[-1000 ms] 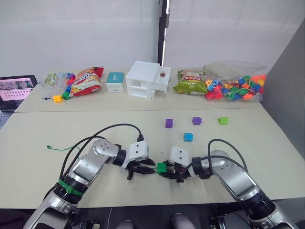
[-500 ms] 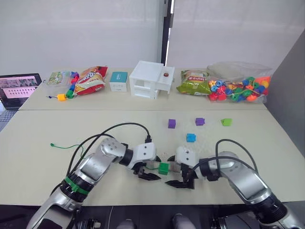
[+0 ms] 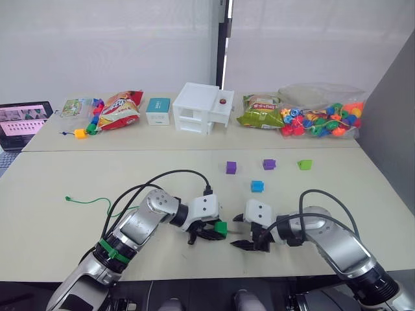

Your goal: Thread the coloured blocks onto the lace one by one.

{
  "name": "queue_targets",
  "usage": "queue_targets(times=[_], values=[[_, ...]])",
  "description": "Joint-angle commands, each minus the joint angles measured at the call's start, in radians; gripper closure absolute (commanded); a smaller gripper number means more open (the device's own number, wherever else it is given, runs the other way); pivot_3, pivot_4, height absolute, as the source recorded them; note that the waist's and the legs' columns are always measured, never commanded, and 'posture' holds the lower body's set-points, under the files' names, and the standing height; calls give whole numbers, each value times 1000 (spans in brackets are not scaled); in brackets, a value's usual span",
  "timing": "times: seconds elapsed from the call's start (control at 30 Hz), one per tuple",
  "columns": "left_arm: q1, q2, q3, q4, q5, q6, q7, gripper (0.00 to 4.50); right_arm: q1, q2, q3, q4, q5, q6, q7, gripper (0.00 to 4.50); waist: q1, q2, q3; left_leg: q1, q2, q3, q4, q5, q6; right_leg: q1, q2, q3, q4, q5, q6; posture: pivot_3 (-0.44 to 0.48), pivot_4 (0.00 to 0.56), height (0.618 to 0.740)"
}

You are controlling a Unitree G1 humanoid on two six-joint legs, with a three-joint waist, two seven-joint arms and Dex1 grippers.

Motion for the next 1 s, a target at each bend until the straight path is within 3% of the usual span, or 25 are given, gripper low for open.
queue_targets(times=[0.03, 0.23, 0.43, 0.6, 0.7, 0.87, 1.0], values=[[-19, 7, 5, -14, 2, -10, -5, 3299, -2, -22, -11, 11, -17, -36, 4, 2518, 0, 0, 0, 0, 0, 0, 0, 0, 0, 0, 0, 0, 0, 0, 0, 0, 150, 740], [-5, 56, 30, -25, -3, -2, -16, 3299, -8, -41, -14, 32, -12, -91, 34, 4487, -1, 0, 0, 0, 0, 0, 0, 0, 0, 0, 0, 0, 0, 0, 0, 0, 150, 740], [46, 239, 143, 65, -21, -75, -62, 3299, -30, -38, -20, 41, -8, -113, 50, 4500, -11, 0, 0, 1, 1, 0, -1, 0, 0, 0, 1, 0, 0, 0, 0, 0, 150, 740], [116, 457, 255, 281, 4, -276, -123, 3299, -35, -44, -27, 32, 1, -116, 63, 4500, -16, 0, 0, 3, 1, 0, -2, 0, 0, 0, 1, 0, 0, 0, -1, 0, 150, 740], [121, 504, 286, 380, 6, -360, -135, 3299, -37, -44, -28, 32, 2, -120, 70, 4500, -21, 1, 0, 4, 2, 1, -3, 0, 0, 0, 2, 0, 1, 0, -1, 0, 150, 740], [113, 648, 359, 702, 54, -561, -87, 3299, -51, -43, -25, 42, 2, -126, 82, 4500, -36, 1, 0, 4, 2, 1, -3, 0, 0, -1, 2, 0, 1, -1, -1, 0, 150, 740], [102, 635, 383, 733, 41, -592, -86, 3299, -61, -38, -23, 49, 2, -127, 87, 4500, -29, 2, 0, 4, 3, 1, -5, 0, 0, -2, 3, 0, 2, -1, -2, 0, 150, 740]])
